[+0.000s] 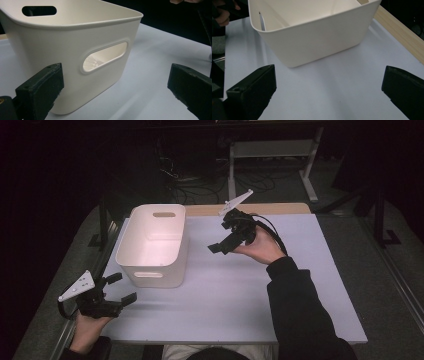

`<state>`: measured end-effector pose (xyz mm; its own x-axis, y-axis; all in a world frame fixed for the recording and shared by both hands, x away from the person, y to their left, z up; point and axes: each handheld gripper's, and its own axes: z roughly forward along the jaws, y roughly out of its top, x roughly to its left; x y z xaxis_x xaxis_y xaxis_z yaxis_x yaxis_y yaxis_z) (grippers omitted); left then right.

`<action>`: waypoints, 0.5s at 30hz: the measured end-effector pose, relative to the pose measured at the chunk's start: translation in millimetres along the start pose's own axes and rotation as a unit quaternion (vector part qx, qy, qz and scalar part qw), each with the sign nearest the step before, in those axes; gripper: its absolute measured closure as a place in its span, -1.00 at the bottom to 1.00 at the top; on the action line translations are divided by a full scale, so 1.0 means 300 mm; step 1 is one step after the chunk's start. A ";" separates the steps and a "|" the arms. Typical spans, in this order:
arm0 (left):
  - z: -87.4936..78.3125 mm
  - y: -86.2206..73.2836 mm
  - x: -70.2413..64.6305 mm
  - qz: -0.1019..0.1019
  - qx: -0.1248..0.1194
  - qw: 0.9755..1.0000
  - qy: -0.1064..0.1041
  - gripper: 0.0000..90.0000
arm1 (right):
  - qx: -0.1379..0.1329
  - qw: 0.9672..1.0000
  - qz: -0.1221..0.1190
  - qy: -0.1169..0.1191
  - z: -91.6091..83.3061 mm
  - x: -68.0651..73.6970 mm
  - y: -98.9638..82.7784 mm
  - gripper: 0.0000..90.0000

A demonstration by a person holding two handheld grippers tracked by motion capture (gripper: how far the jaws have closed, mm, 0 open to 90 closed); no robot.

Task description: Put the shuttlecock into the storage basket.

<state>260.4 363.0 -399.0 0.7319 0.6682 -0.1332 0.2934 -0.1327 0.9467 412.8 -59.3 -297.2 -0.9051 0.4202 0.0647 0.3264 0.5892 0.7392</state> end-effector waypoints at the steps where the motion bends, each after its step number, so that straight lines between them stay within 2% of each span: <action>1: 0.001 0.000 0.000 0.000 0.000 1.000 0.000 -0.99 | 0.001 1.000 0.001 -0.002 -0.001 -0.002 -0.009 -1.00; 15: 0.000 -0.001 0.002 0.000 0.003 1.000 0.005 -0.99 | -0.009 1.000 0.014 -0.021 -0.049 -0.011 -0.089 -1.00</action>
<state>260.7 363.4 -399.5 0.7263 0.6751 -0.1296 0.2970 -0.1381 0.9448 402.9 -86.7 -307.4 -0.8834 0.4650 0.0579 0.3463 0.5645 0.7492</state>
